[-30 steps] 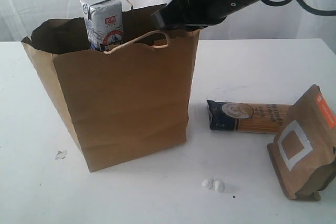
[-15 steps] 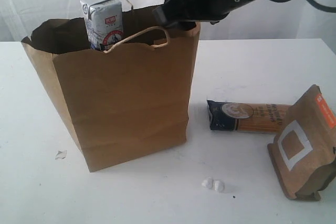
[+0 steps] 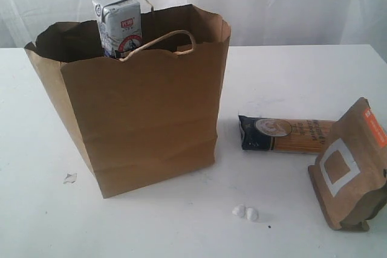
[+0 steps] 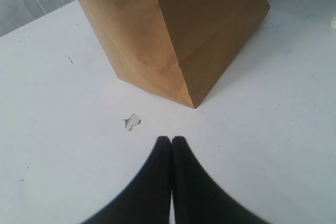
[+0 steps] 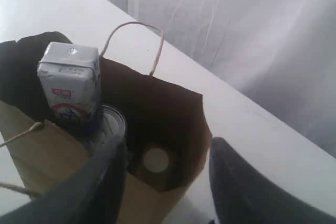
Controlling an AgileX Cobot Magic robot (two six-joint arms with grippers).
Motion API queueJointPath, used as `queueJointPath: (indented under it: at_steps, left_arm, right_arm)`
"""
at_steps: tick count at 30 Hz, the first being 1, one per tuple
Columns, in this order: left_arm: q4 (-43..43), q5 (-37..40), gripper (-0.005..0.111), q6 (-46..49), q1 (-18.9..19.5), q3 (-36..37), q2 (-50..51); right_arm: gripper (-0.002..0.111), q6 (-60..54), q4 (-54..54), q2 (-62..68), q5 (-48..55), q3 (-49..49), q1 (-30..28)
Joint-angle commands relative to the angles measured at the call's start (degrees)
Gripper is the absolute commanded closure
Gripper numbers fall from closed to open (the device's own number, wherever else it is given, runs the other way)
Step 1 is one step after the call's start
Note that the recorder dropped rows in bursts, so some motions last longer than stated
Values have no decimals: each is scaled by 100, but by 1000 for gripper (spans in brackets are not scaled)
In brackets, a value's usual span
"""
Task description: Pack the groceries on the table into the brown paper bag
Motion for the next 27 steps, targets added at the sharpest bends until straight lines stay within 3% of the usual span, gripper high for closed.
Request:
queueJointPath:
  at_steps: [1, 19, 27]
  left_arm:
    - [-19, 4, 106, -10, -3, 23, -23]
    - [-19, 4, 106, -10, -3, 23, -23]
    - [-19, 4, 106, -10, -3, 23, -23]
  right_arm:
    - [62, 299, -421, -667, 76, 309, -7]
    - [62, 916, -470, -2383, 1034, 1864, -7]
    - [62, 1004, -459, -2318, 1750, 2562, -7]
